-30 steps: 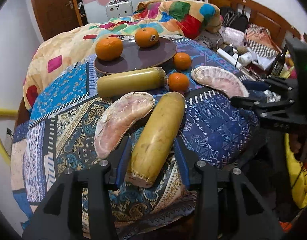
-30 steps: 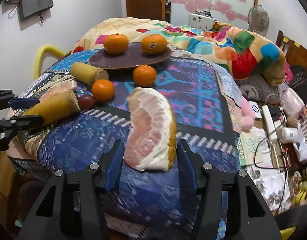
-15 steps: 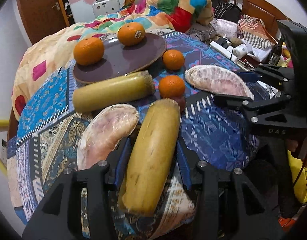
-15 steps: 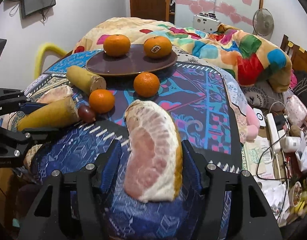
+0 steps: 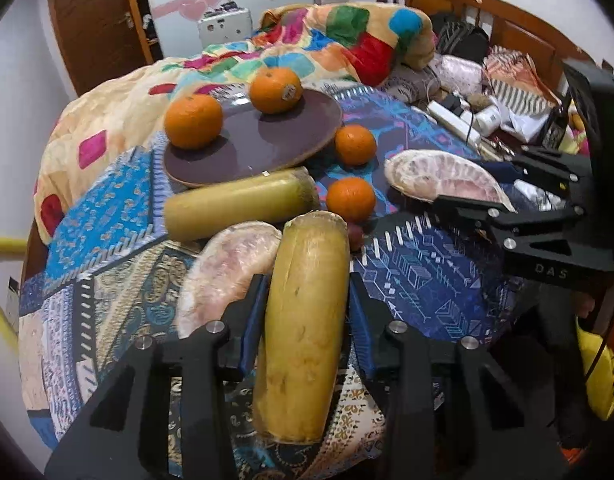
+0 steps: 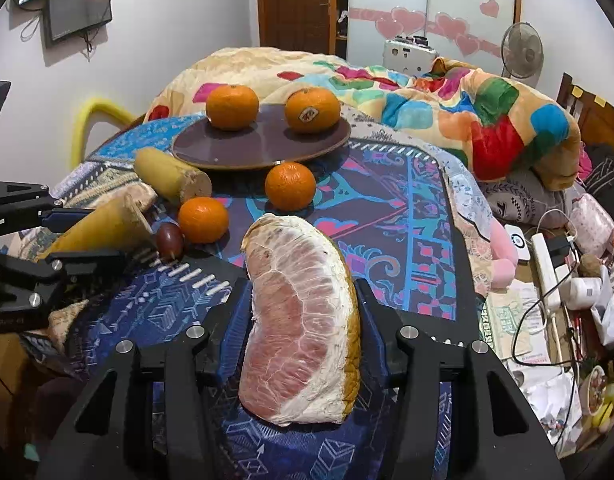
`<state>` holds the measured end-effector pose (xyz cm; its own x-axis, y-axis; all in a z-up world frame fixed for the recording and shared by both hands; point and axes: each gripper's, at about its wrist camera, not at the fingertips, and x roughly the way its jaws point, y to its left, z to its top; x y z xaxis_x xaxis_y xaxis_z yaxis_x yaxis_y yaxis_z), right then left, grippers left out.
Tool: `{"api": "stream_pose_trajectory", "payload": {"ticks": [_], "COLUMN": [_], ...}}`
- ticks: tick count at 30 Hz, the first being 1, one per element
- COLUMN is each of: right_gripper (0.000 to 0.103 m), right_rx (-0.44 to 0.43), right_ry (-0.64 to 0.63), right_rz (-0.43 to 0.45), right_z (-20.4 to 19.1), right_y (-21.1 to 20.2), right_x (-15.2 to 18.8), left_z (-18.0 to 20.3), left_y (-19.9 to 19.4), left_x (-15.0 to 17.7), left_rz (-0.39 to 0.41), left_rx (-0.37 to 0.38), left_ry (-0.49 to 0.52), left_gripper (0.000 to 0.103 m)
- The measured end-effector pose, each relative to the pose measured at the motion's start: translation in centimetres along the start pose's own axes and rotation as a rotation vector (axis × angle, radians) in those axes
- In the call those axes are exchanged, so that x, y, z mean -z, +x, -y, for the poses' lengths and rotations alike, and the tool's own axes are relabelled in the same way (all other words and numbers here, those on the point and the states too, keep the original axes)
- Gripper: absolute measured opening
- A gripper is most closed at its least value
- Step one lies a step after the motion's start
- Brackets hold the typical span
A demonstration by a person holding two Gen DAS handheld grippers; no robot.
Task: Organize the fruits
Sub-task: 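Lift the pomelo segment and banana and carry both toward the dark plate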
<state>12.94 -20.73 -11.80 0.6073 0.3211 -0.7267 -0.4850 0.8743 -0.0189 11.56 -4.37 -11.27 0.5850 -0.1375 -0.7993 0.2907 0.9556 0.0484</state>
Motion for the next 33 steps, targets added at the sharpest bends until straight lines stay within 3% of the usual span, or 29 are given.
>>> {"api": "stream_pose_trajectory", "payload": {"ticks": [16, 24, 33], "right_gripper": [0.047, 0.047, 0.047], "right_rx": [0.006, 0.001, -0.001], "right_ry": [0.029, 0.046, 0.048], "right_rz": [0.177, 0.223, 0.232], "right_z": [-0.4, -0.2, 0.3], "right_y": [-4.5, -4.0, -1.8], "right_x": [-4.2, -6.2, -8.3], "left_z": [-2.3, -3.7, -4.5], "left_y": [-6.6, -6.6, -3.9], "left_x": [-3.1, -5.5, -7.6], "left_rz": [0.185, 0.229, 0.208], "left_rx": [-0.007, -0.010, -0.017], "left_ry": [-0.076, -0.101, -0.083], "left_gripper": [0.037, 0.037, 0.037]}}
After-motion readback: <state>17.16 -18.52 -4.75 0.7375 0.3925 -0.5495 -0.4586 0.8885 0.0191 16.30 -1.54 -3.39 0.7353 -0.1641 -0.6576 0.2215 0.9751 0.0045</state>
